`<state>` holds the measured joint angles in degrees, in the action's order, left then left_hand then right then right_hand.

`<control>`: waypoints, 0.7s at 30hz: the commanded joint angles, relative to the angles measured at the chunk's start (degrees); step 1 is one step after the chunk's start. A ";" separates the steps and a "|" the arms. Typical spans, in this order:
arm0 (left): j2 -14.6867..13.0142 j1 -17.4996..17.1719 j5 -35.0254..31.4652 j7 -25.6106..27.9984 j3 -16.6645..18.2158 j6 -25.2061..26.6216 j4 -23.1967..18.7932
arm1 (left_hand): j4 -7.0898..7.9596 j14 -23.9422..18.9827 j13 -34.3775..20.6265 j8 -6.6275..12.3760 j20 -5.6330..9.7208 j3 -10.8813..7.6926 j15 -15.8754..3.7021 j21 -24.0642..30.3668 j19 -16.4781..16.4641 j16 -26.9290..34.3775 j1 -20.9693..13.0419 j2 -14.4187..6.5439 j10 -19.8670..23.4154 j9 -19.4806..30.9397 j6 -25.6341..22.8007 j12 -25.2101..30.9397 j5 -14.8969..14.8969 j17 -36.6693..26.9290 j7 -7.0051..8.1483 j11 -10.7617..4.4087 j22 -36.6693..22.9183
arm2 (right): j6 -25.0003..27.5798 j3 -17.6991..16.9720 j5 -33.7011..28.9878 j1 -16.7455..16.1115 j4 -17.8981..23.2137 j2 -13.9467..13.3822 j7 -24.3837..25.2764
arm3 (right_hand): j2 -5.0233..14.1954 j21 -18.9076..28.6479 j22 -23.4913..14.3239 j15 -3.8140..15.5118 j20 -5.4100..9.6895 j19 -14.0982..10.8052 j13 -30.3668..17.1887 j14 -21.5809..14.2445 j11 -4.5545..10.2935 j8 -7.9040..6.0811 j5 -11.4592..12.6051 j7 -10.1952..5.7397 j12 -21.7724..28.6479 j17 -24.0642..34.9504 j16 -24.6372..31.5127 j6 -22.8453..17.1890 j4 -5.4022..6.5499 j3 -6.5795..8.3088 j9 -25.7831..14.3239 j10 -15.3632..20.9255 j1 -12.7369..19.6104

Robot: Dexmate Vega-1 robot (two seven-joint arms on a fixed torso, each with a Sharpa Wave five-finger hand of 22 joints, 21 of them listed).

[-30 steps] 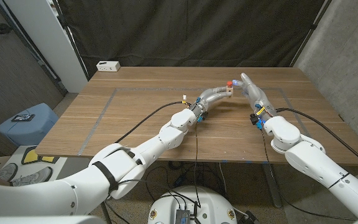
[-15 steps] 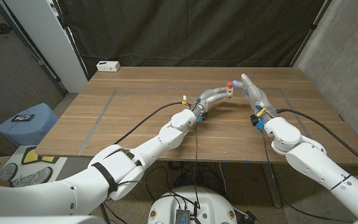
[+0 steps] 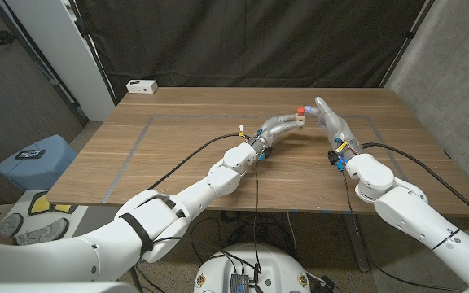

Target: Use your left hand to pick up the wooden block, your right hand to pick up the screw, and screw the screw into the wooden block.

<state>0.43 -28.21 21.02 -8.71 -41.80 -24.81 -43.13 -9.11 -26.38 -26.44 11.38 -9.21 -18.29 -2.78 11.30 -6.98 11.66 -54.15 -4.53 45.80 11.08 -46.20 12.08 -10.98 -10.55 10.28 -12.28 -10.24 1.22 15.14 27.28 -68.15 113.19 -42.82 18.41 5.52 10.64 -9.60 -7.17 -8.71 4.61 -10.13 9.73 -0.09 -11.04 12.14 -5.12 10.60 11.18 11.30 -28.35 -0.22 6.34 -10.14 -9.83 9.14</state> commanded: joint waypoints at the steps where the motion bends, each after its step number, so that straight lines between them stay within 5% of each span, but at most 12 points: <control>1: 0.14 0.14 0.23 -0.15 0.10 -0.07 0.51 | -0.06 0.02 -0.13 0.30 0.07 -0.16 -3.14 0.46 -0.20 0.19 0.17 -0.42 0.33 0.12 -0.44 0.21 -0.41 -0.13 0.09 -0.18 -0.25 | 0.31 0.20 -0.26 -0.08 0.52 -0.08 0.00 | 0.04 0.26 -0.19 0.20 -0.19 -0.09 -0.17 9.21 0.74 0.03 0.45 -0.11 0.41 0.17 0.28 -0.79 0.03 0.34 -0.11 -4.65 -0.14; 21: 0.06 0.13 0.37 -0.14 0.11 0.58 0.11 | -0.14 0.26 -0.16 0.22 0.18 -0.21 -3.17 0.47 -0.25 0.15 -0.37 -0.50 0.01 0.11 -0.11 0.14 -0.49 -0.17 0.09 -0.15 -0.25 | 0.88 0.63 -0.40 -0.15 1.66 -0.48 -0.58 | 0.08 0.27 -0.18 0.27 -0.21 -0.15 -0.16 9.09 0.73 0.13 0.53 -0.08 0.46 0.13 0.29 -0.82 -0.07 0.45 -0.10 -4.32 -0.07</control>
<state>0.44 -28.18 21.26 -8.74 -41.75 -24.42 -43.00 -9.19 -26.37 -26.42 11.46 -9.09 -18.21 -2.78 11.30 -7.10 11.66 -54.36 -4.31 45.70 11.03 -46.19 11.91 -11.26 -10.54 10.30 -12.18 -10.24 1.52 15.48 26.86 -68.31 114.25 -43.10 18.27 5.52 10.64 -9.61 -7.17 -8.71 4.61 -10.14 9.73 0.53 -11.03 12.14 -5.12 10.82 11.19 11.30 -28.97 -0.22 6.34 -10.13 -9.84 9.14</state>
